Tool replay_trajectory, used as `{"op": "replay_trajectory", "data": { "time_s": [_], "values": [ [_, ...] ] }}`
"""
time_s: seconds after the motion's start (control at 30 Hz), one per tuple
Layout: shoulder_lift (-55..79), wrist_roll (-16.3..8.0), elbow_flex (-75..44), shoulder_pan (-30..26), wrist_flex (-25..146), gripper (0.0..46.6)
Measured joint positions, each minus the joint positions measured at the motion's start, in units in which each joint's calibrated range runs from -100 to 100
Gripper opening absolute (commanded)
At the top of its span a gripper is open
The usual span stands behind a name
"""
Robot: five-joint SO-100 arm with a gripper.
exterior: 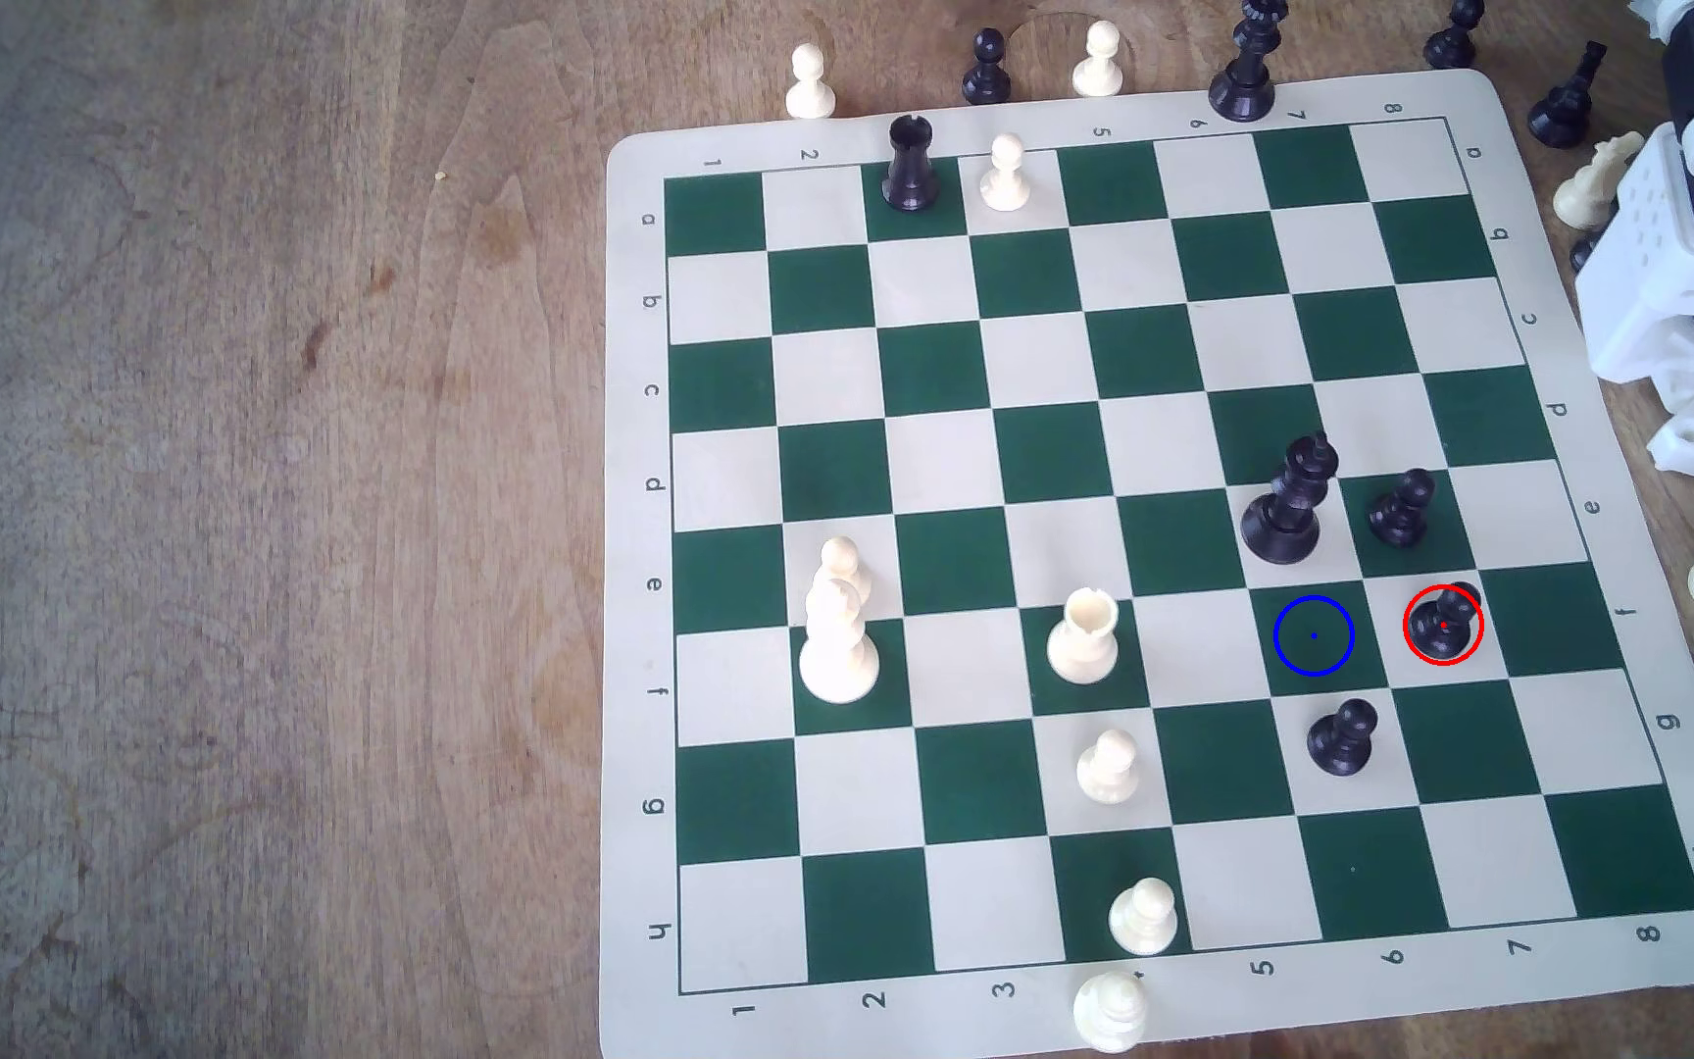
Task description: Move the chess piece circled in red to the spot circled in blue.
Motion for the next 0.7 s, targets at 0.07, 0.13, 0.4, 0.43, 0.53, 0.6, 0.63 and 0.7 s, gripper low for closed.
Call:
{"op": "replay_trajectory", "data": {
  "time_s": [0.07,0.13,0.4,0.43,0.53,0.6,0.63,0.7],
  "values": [
    [-0.42,0.00,0.18,-0.37,-0.24,0.2],
    [-5.11,0.49,0.27,-1.84,-0.64,0.2],
    [-15.67,0.78,0.54,-2.73,-0.72,0.2],
    [-15.75,0.78,0.54,-2.73,-0.72,0.2],
    [-15.92,0.78,0.54,-2.73,-0.72,0.2],
    [-15.92,0.78,0.54,-2.73,-0.72,0.2],
    [-15.92,0.78,0.54,-2.73,-0.72,0.2],
    [-15.92,0.78,0.54,-2.73,-0.72,2.3]
  ]
}}
